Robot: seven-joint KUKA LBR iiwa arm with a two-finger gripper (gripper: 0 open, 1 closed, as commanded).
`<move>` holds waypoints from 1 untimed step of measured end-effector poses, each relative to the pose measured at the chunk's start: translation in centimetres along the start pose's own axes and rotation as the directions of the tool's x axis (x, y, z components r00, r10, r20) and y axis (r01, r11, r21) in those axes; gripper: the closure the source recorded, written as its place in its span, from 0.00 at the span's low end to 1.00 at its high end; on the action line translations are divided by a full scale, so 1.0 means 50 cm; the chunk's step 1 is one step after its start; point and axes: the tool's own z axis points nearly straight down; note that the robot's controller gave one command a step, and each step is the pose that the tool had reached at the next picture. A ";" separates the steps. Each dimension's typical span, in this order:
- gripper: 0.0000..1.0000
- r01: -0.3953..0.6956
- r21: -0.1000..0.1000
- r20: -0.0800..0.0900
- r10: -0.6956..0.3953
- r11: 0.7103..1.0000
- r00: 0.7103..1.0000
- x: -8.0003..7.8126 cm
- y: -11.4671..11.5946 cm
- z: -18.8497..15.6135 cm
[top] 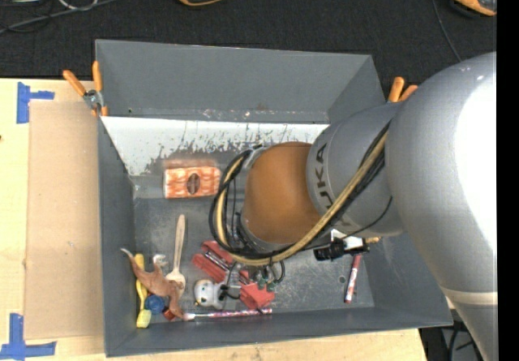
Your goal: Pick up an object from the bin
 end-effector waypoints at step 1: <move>1.00 0.166 -0.001 0.004 -0.166 0.986 0.986 -0.060 -0.078 -0.078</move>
Offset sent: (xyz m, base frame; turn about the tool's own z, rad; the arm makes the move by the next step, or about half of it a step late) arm 0.0000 0.0000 0.0000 0.0000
